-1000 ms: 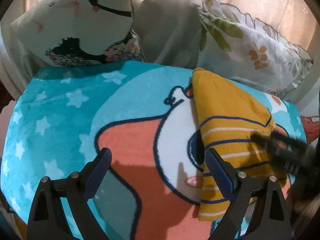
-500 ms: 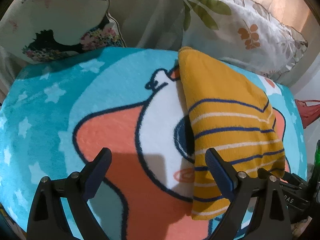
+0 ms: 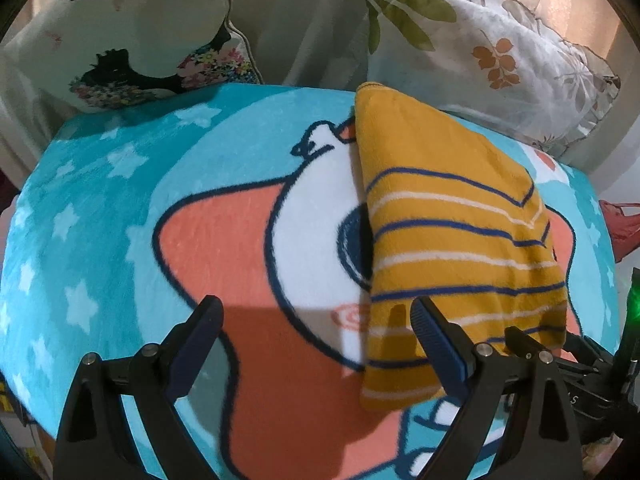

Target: Fold small clothes

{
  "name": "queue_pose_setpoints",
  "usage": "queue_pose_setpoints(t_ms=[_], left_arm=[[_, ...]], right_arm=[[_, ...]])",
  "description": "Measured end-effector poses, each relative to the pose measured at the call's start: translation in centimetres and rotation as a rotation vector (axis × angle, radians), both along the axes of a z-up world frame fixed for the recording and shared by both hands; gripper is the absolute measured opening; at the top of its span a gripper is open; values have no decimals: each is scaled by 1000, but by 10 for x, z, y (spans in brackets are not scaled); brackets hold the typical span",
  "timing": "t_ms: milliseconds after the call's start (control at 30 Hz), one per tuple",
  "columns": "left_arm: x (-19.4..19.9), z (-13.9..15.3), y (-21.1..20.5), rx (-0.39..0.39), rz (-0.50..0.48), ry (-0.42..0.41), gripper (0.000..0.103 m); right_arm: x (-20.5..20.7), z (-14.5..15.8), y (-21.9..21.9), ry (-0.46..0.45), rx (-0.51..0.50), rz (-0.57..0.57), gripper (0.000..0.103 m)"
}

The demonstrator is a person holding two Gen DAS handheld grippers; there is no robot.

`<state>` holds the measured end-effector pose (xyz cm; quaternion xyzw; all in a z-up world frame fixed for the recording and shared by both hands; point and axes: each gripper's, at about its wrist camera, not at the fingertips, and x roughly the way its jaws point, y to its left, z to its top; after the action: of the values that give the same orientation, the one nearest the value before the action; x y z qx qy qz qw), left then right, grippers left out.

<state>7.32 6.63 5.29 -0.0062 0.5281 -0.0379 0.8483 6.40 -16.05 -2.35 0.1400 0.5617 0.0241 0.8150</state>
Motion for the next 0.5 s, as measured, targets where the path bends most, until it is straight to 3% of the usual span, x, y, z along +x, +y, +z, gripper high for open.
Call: queue_pose_setpoints(t_ms=[200,300,500], left_arm=[[-31,9,-23,9,6,-26,94],[-47,14,-33,13,3,-49,94],[-79,34,-44,7,23,-149,94]], right_arm=[[-22,1,-18,-4,52,47,91],[-36,2,-23,2,33,76,91],[-62,7,-37,-14,32,99,91]])
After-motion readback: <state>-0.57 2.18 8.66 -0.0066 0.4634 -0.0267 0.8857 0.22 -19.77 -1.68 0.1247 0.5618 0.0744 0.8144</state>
